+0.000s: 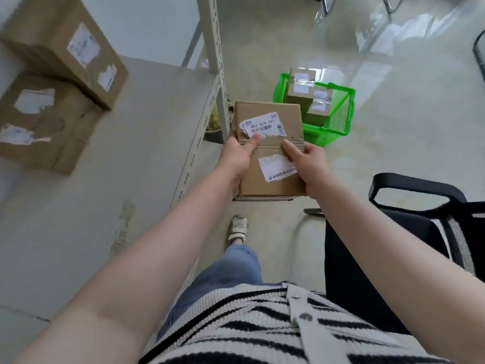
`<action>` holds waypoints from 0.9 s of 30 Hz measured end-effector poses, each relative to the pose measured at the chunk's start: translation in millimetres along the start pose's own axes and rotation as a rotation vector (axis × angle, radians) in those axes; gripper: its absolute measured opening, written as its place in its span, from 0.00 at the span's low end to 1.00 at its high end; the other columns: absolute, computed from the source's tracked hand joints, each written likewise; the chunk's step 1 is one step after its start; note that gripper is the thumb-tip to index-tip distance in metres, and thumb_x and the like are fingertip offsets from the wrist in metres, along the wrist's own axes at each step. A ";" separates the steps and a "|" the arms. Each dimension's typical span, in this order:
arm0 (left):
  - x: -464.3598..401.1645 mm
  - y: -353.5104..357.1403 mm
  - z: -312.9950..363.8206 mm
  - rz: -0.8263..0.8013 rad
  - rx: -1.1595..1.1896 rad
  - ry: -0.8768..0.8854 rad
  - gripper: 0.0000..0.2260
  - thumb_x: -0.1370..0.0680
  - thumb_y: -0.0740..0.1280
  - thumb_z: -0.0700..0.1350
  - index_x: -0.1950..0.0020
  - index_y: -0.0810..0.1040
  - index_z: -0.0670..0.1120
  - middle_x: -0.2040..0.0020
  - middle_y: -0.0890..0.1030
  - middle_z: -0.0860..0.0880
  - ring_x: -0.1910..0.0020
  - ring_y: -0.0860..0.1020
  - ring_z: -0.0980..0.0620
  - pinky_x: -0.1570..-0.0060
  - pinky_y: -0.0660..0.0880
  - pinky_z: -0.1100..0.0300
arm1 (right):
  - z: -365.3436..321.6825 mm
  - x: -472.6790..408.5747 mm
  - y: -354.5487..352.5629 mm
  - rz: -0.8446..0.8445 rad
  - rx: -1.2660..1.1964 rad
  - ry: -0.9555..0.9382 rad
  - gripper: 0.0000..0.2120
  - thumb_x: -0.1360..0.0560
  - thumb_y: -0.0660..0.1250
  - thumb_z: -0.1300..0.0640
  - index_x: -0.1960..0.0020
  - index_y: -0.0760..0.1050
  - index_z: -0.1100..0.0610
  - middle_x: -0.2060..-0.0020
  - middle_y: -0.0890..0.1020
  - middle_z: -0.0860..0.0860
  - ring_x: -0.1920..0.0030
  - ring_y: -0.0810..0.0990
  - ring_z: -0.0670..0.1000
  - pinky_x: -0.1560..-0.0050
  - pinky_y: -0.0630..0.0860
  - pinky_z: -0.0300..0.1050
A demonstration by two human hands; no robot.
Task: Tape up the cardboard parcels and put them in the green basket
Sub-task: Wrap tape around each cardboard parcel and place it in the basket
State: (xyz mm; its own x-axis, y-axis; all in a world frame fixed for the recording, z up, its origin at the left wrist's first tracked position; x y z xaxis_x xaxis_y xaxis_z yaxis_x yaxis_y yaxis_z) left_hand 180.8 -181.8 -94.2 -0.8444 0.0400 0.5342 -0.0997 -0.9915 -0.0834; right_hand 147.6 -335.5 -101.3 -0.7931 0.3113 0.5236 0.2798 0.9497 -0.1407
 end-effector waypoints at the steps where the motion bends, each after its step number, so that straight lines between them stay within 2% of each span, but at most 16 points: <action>1: -19.5 10.3 11.8 -0.032 -0.012 0.002 0.22 0.21 0.68 0.53 0.33 0.71 0.43 0.40 0.80 0.43 0.43 0.80 0.43 0.40 0.77 0.44 | -9.2 -16.8 -5.2 0.028 -0.011 0.013 0.09 0.25 0.71 0.50 0.48 0.81 0.54 0.56 0.86 0.50 0.58 0.84 0.50 0.53 0.81 0.47; 4: -72.9 38.4 49.8 -0.115 -0.065 -0.019 0.23 0.21 0.68 0.54 0.32 0.71 0.42 0.38 0.79 0.42 0.42 0.80 0.41 0.40 0.77 0.44 | -39.1 -62.4 -21.5 0.113 -0.025 0.046 0.07 0.25 0.71 0.50 0.50 0.79 0.52 0.53 0.85 0.52 0.54 0.84 0.52 0.52 0.81 0.47; 10: -162.1 114.5 123.8 -0.269 -0.052 0.006 0.20 0.19 0.66 0.49 0.30 0.70 0.41 0.38 0.80 0.40 0.43 0.81 0.41 0.42 0.78 0.45 | -101.7 -147.3 -71.0 0.241 -0.056 0.038 0.10 0.24 0.71 0.49 0.48 0.79 0.53 0.56 0.84 0.50 0.58 0.83 0.50 0.54 0.81 0.45; 12: -190.5 142.4 138.4 -0.290 -0.051 0.002 0.20 0.19 0.66 0.49 0.30 0.70 0.41 0.38 0.80 0.40 0.42 0.80 0.41 0.40 0.77 0.44 | -115.2 -176.0 -91.8 0.267 -0.054 0.038 0.08 0.24 0.71 0.49 0.51 0.79 0.52 0.56 0.84 0.50 0.59 0.83 0.49 0.55 0.81 0.45; 17: -249.1 219.5 149.5 -0.278 -0.080 -0.050 0.26 0.20 0.67 0.50 0.25 0.64 0.41 0.32 0.75 0.40 0.35 0.76 0.39 0.35 0.74 0.44 | -121.1 -246.2 -144.0 0.317 -0.038 0.133 0.14 0.24 0.70 0.47 0.44 0.79 0.56 0.54 0.84 0.51 0.55 0.83 0.53 0.51 0.80 0.49; 18: -259.1 235.3 149.8 -0.260 -0.110 -0.058 0.28 0.20 0.67 0.51 0.25 0.63 0.41 0.30 0.73 0.41 0.34 0.75 0.39 0.35 0.73 0.44 | -120.1 -259.9 -155.2 0.312 -0.035 0.169 0.13 0.24 0.70 0.47 0.47 0.79 0.56 0.56 0.84 0.52 0.56 0.83 0.53 0.53 0.81 0.49; 21: -285.8 280.2 150.9 -0.262 -0.169 -0.096 0.31 0.20 0.67 0.51 0.23 0.59 0.40 0.27 0.69 0.41 0.30 0.71 0.40 0.32 0.70 0.45 | -117.7 -296.9 -189.7 0.298 -0.055 0.264 0.11 0.24 0.70 0.46 0.54 0.77 0.54 0.63 0.82 0.50 0.68 0.81 0.48 0.72 0.77 0.39; 26: -328.4 334.9 160.6 -0.321 -0.215 -0.173 0.35 0.19 0.65 0.53 0.20 0.52 0.40 0.21 0.59 0.41 0.25 0.64 0.40 0.27 0.64 0.47 | -125.3 -349.4 -233.6 0.317 -0.009 0.334 0.11 0.24 0.69 0.46 0.59 0.77 0.53 0.67 0.81 0.47 0.70 0.79 0.46 0.79 0.71 0.35; 27: -337.7 344.5 163.7 -0.323 -0.224 -0.172 0.35 0.19 0.65 0.53 0.20 0.51 0.40 0.20 0.57 0.41 0.24 0.63 0.41 0.27 0.63 0.47 | -126.6 -360.2 -240.6 0.312 0.000 0.344 0.11 0.24 0.69 0.45 0.58 0.77 0.53 0.66 0.81 0.47 0.69 0.79 0.47 0.77 0.72 0.35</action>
State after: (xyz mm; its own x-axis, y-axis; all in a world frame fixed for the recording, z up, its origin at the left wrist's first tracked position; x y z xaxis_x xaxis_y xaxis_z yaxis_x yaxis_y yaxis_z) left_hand 517.8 -557.1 -165.6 -0.6529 0.3041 0.6937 -0.4724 -0.8794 -0.0591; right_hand 434.4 -680.5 -149.6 -0.4452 0.5524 0.7047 0.4763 0.8125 -0.3361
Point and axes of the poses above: each hand's wrist, its own x-axis away from the middle knuckle, its own y-axis out of the palm, z = x × y, the point moved 1 cm from there along -x, towards the middle knuckle
